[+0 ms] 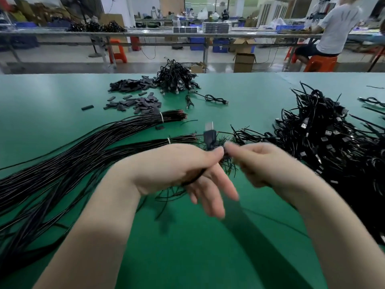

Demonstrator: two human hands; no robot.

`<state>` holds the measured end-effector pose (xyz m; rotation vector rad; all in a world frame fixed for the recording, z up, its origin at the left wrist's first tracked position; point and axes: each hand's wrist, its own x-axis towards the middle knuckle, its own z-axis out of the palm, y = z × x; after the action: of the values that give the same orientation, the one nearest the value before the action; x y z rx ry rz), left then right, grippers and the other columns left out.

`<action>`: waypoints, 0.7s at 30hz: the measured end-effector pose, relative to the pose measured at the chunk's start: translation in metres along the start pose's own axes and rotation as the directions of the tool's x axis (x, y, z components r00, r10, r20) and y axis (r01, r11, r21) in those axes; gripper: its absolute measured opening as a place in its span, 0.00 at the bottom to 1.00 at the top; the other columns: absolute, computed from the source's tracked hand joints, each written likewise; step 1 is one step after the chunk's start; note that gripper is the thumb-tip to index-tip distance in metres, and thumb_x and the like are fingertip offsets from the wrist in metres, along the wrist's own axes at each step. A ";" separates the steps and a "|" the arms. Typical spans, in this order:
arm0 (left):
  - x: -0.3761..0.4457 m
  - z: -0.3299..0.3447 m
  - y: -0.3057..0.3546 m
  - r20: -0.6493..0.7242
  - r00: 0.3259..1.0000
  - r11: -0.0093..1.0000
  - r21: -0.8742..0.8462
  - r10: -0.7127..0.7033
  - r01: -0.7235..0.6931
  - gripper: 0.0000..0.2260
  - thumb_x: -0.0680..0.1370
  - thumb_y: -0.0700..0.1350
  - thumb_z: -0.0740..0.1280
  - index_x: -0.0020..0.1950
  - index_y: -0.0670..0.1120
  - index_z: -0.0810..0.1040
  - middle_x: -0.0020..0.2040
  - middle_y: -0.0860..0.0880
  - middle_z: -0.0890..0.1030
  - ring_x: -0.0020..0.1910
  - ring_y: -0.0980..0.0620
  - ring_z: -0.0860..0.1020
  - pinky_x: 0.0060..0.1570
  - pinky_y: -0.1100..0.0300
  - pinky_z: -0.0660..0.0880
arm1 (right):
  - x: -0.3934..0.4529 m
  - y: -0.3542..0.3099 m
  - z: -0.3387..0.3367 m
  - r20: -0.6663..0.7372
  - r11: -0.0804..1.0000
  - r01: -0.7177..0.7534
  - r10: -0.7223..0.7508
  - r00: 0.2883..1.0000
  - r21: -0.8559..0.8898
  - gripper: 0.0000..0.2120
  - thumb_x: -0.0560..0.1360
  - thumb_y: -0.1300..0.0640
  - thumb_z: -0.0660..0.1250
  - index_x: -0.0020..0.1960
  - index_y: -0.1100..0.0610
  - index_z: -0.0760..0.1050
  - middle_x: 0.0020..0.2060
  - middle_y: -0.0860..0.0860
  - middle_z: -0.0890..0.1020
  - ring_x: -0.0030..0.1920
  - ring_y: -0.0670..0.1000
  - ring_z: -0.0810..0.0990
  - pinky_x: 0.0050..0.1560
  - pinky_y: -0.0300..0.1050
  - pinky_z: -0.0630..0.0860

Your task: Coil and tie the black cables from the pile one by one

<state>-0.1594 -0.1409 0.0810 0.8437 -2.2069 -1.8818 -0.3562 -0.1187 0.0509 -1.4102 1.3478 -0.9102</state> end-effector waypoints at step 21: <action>0.022 0.001 0.005 -0.517 0.840 0.684 -0.553 0.167 -0.476 0.23 0.84 0.54 0.47 0.62 0.41 0.76 0.56 0.47 0.82 0.50 0.53 0.82 0.52 0.59 0.80 | -0.009 -0.013 0.013 0.285 0.926 0.241 -0.324 0.902 0.290 0.12 0.80 0.50 0.59 0.50 0.51 0.82 0.27 0.45 0.67 0.25 0.45 0.64 0.26 0.35 0.65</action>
<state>-0.1797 -0.1498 0.0799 0.5788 -1.1685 -1.8536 -0.3411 -0.1086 0.0611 -1.5053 0.7599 -0.9446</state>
